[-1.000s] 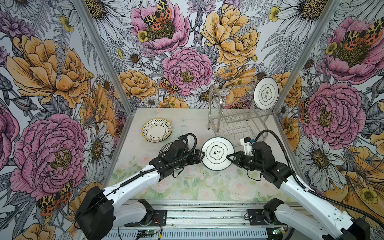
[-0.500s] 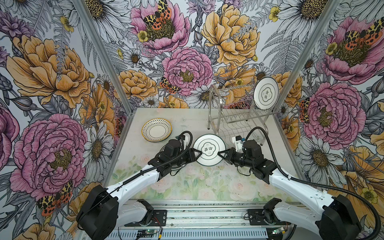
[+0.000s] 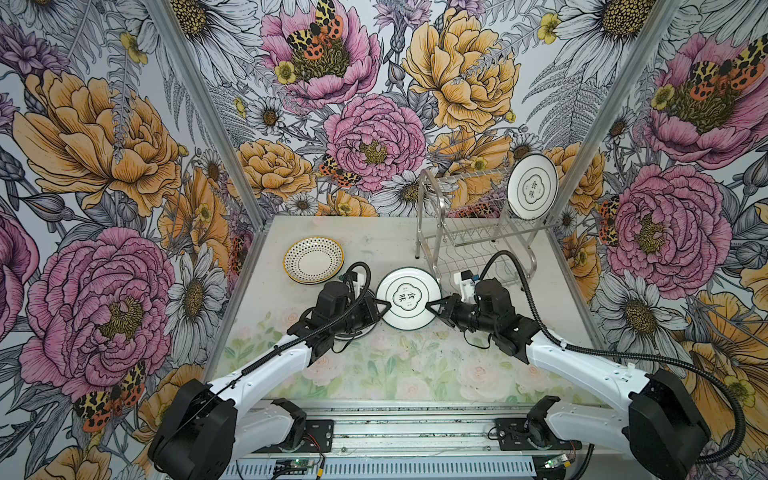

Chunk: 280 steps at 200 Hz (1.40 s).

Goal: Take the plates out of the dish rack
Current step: 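Close the left gripper on the white plate's rim beside the right gripper, then lower the plate onto the green-rimmed stack with the left gripper while the right withdraws, then open the left gripper on the stack while the right gripper moves to the rack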

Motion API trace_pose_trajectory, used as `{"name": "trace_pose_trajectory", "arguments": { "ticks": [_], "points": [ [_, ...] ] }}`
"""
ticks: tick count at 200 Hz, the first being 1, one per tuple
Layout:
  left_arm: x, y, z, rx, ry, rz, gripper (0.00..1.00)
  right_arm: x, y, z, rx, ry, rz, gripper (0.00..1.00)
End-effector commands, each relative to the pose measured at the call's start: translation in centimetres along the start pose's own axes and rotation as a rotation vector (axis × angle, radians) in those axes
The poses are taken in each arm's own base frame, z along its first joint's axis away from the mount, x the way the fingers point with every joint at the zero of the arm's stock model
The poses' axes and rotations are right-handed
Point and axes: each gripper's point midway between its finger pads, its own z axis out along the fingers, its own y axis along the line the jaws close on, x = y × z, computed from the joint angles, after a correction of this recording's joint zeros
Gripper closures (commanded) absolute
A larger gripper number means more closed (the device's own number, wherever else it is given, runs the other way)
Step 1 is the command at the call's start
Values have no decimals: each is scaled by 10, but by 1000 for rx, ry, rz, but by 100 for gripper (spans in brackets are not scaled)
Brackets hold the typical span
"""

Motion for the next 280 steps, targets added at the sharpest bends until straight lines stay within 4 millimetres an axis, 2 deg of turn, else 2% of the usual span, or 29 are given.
{"name": "trace_pose_trajectory", "arguments": {
  "ticks": [1, 35, 84, 129, 158, 192, 212, 240, 280],
  "points": [
    [11, 0, -3, 28, 30, 62, 95, -4, 36, 5, -85, -11, -92, 87],
    [11, 9, -10, 10, 25, 51, 100, -5, 41, 13, -86, -2, -101, 70],
    [1, 31, -29, -22, -14, -2, 100, -8, 38, 20, -53, 4, -113, 55],
    [-14, 62, -64, -109, -97, -67, 100, -17, 9, 2, 95, -29, -134, 50],
    [-23, 85, -82, -156, -152, -130, 100, -25, -12, -24, 214, -68, -156, 48],
    [-33, 110, -96, -195, -214, -213, 100, -24, -18, -61, 320, -72, -221, 45],
    [-36, 122, -98, -229, -223, -245, 100, -26, -25, -85, 411, -100, -263, 45],
    [-40, 138, -95, -289, -221, -260, 100, -42, -21, -122, 497, -216, -339, 41],
    [-45, 152, -91, -340, -211, -262, 100, -70, 2, -165, 549, -392, -430, 34]
  ]
}}
